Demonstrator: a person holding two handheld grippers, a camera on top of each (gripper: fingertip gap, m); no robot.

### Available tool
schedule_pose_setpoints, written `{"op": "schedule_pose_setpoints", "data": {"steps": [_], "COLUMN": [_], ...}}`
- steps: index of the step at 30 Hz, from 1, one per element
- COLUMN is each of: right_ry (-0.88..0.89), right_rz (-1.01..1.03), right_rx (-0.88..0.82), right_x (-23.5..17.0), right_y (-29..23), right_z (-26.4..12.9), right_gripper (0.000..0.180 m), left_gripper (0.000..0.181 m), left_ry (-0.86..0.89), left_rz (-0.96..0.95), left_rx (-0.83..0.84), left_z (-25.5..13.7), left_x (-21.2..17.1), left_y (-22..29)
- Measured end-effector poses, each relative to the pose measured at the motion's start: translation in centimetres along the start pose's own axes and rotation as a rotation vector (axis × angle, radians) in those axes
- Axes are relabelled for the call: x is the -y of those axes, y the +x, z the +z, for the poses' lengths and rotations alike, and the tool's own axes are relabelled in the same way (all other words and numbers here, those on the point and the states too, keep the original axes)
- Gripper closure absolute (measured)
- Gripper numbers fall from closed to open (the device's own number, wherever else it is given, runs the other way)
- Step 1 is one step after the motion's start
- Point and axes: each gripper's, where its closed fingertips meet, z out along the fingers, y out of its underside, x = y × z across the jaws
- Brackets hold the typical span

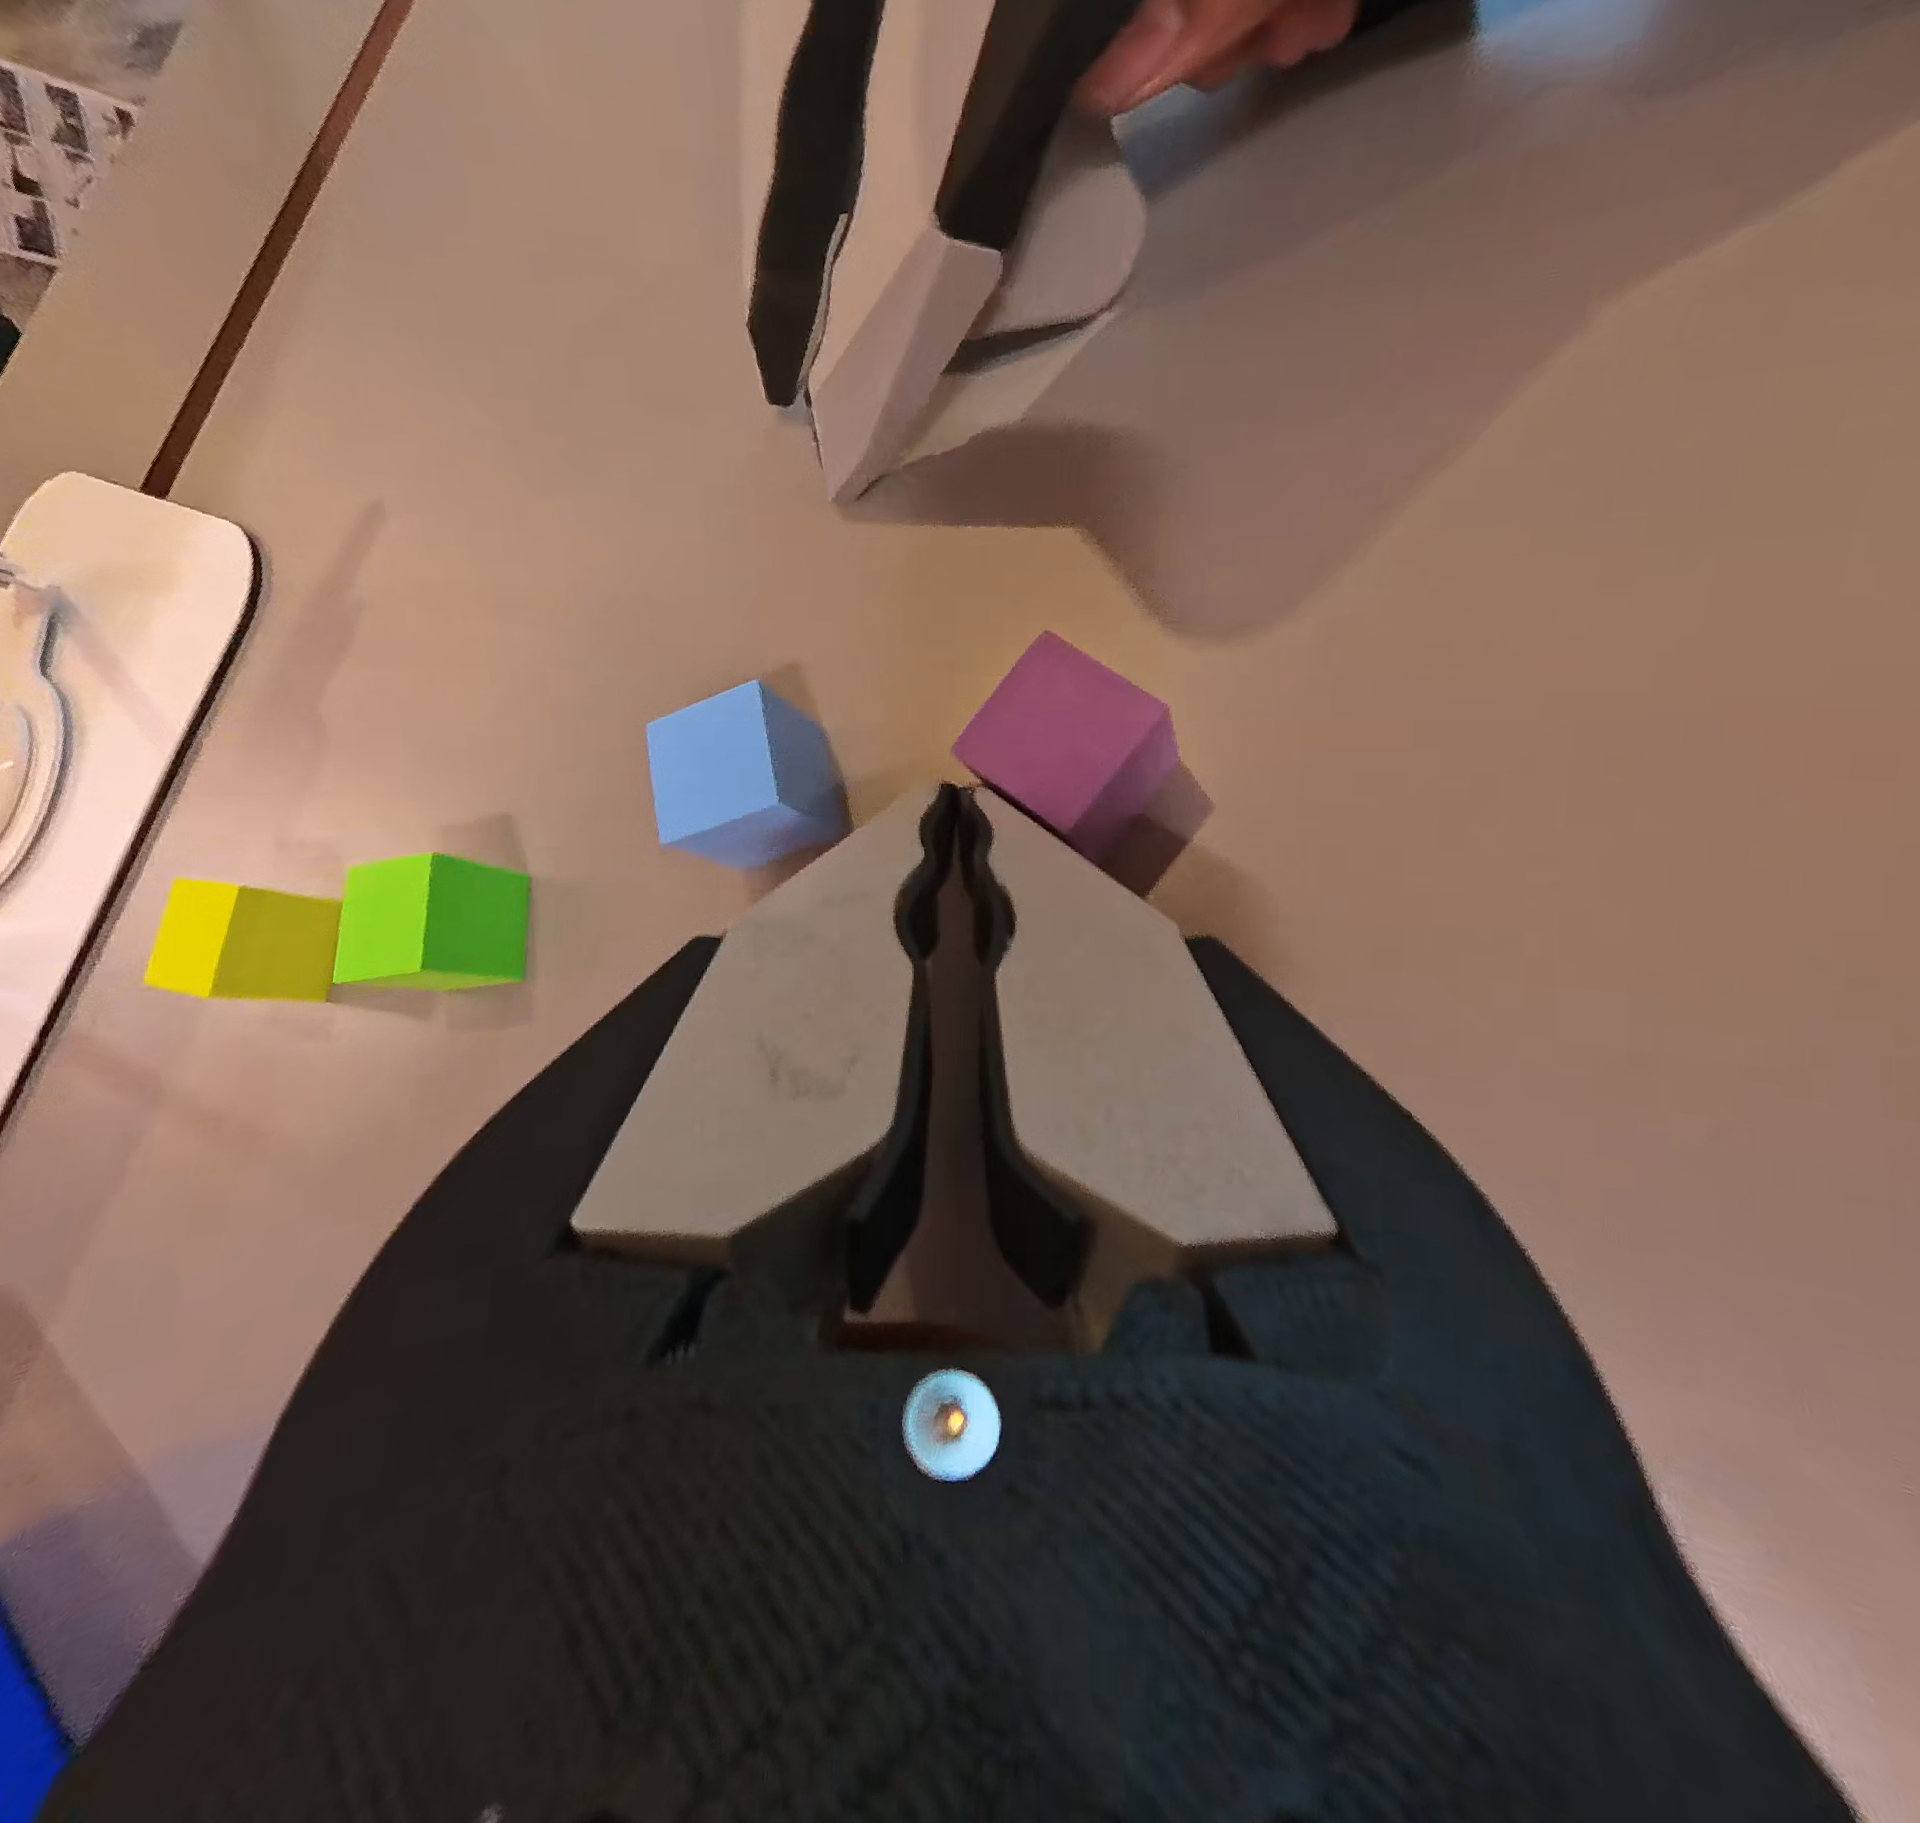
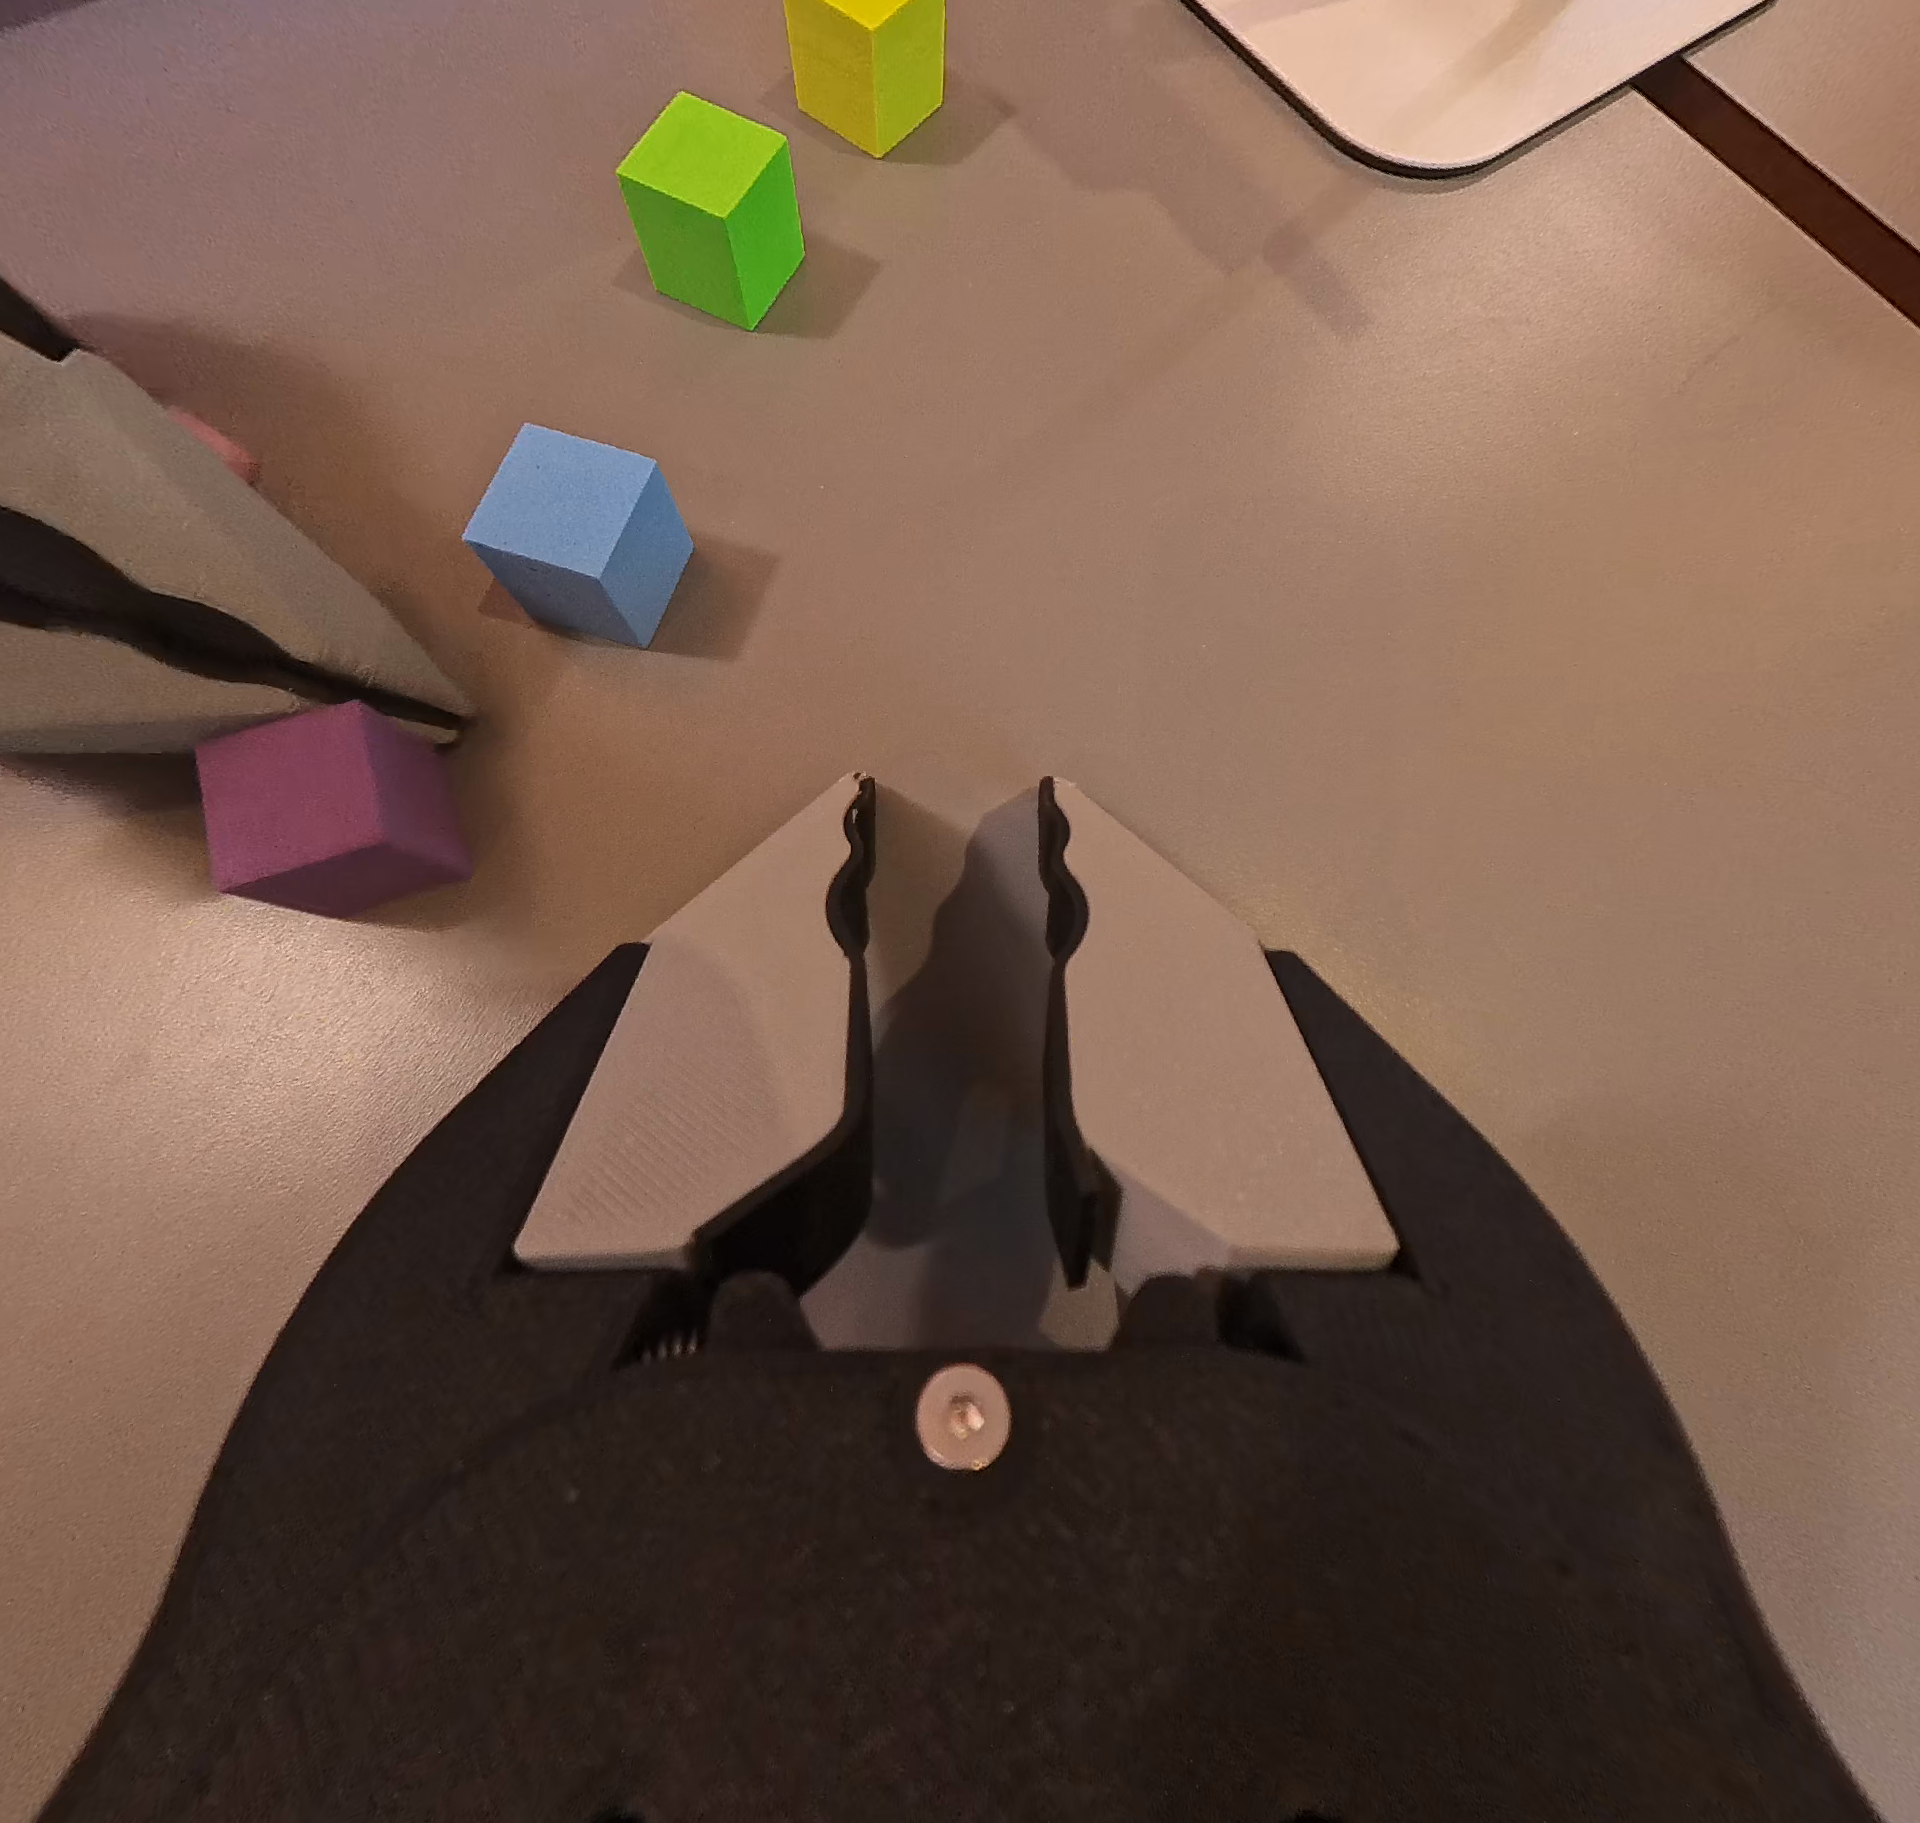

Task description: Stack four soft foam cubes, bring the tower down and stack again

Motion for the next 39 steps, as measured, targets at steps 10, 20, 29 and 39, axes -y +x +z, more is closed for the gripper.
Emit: {"op": "schedule_pose_setpoints", "data": {"steps": [10, 20, 29, 39], "right_ry": [0.0, 0.054, 0.053, 0.047], "right_rz": [-0.028, -0.214, -0.277, -0.242], "right_rx": [-0.001, 0.289, 0.456, 0.386], "right_x": [0.0, 0.2, -0.1, -0.1], "right_y": [-0.3, -5.1, -8.6, -6.9], "right_z": [-0.1, -2.1, -2.9, -2.6], "right_gripper": [0.155, 0.18, 0.18, 0.18], "left_gripper": [0.181, 0.181, 0.181, 0.181], "left_ry": [0.034, 0.012, -0.001, -0.006], "left_rz": [-0.071, -0.027, -0.007, -0.009], "left_rx": [-0.108, -0.124, -0.12, -0.13], "left_z": [-1.6, -1.2, -1.0, -1.5], "left_x": [0.4, 0.2, 0.2, -0.2], "left_y": [1.0, 2.0, 2.5, 2.0]}}
